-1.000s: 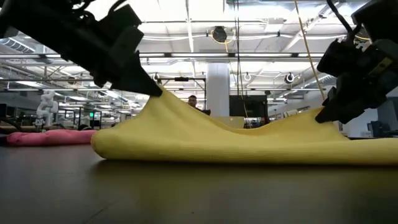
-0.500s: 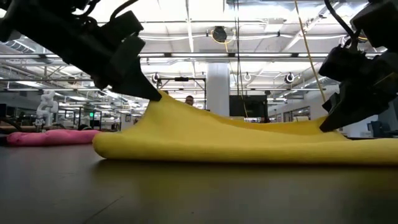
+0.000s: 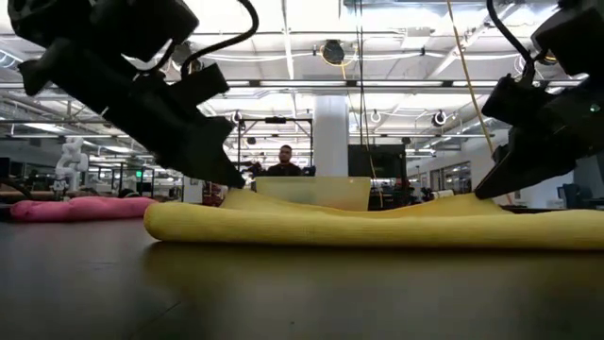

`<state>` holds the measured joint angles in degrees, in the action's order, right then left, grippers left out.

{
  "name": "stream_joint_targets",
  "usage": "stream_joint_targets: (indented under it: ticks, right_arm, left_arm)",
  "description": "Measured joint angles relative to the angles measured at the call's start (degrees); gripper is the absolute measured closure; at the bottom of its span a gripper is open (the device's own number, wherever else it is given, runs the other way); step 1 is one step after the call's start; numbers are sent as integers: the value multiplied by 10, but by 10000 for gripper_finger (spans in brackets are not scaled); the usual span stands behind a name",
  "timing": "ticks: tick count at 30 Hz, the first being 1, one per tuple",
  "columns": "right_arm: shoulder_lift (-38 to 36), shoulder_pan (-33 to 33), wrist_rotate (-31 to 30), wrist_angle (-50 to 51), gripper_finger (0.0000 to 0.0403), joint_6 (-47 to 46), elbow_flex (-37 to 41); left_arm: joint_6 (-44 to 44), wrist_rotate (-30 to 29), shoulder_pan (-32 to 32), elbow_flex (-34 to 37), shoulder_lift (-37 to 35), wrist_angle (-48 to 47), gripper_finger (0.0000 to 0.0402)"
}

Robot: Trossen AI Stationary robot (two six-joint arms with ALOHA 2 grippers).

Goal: Fold microfiber towels
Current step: Fold the yellow towel

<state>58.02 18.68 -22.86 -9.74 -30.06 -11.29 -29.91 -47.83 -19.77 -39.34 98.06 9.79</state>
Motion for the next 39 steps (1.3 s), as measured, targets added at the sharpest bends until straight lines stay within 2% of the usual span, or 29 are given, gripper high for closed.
stream_joint_targets:
  ticks: [5, 7, 10, 14, 16, 20, 26, 31, 36, 39]
  right_arm:
    - [-12, 0, -105, 28, 294, -16, 0]
    - [-16, 1, -115, 17, 305, -5, 0]
    - [-16, 4, -74, -20, 323, 13, 0]
    - [-2, 5, 32, -116, 350, 54, 0]
    - [16, 4, 81, -174, 367, 68, 0]
    - [64, -12, 124, -225, 398, 81, -1]
    - [169, -62, 114, -226, 400, 52, -1]
    - [234, -92, 47, -215, 402, 19, -2]
    - [229, -96, 55, -207, 402, 12, -3]
    - [189, -95, 96, -185, 402, 12, 0]
  left_arm:
    - [-36, -28, -1, -1, -39, -25, 274]
    - [-38, -41, -2, -1, -45, -20, 276]
    - [-13, -27, -4, -1, -45, 17, 282]
    - [47, 81, 15, -1, -25, 96, 295]
    - [68, 115, 29, 0, -10, 135, 304]
    - [44, 126, 59, -1, 29, 150, 319]
    - [-14, 126, 95, -1, 81, 128, 343]
    - [-40, 123, 99, -2, 92, 98, 362]
    - [-47, 100, 86, -1, 81, 58, 378]
    - [-46, 86, 75, 0, 55, 14, 391]
